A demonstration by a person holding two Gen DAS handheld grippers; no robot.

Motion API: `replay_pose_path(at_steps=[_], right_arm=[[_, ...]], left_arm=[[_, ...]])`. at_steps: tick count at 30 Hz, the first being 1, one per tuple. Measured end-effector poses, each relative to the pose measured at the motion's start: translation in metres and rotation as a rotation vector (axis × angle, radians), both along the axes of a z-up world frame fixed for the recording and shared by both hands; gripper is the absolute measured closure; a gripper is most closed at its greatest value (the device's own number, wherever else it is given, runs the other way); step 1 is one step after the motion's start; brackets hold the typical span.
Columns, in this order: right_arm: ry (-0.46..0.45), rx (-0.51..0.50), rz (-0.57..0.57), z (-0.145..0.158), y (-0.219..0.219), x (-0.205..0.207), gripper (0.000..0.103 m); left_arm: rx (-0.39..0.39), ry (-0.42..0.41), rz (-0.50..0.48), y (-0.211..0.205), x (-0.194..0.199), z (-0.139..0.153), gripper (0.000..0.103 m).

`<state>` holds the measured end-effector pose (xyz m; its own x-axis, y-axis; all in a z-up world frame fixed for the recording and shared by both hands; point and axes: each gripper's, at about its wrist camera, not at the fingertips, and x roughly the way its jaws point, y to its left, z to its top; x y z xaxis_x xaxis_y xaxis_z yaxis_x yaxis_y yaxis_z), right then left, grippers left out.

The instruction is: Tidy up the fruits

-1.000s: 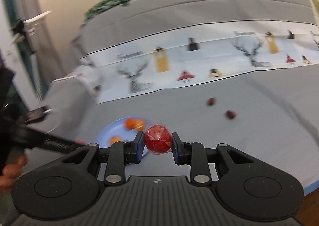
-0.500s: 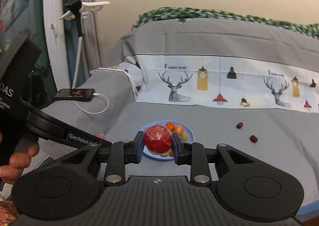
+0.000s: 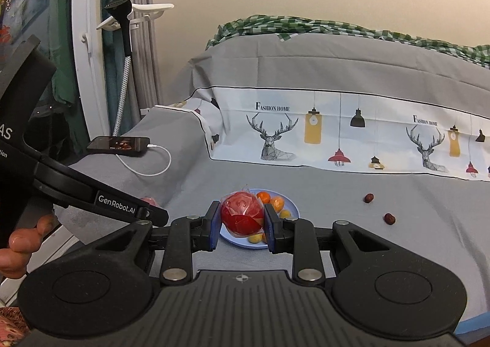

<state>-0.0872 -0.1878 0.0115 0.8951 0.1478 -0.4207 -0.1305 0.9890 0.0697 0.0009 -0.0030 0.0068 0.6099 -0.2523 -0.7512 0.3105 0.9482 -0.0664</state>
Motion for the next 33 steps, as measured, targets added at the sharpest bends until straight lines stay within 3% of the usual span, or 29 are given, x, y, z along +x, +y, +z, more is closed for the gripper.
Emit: replay_pose_path(at_steps=[33], right_arm=[[0.114, 0.06, -0.034, -0.026, -0.011, 0.041, 0.073]], left_arm=[[0.033, 0.076, 0.002, -0.012, 0.044, -0.023, 0.07]])
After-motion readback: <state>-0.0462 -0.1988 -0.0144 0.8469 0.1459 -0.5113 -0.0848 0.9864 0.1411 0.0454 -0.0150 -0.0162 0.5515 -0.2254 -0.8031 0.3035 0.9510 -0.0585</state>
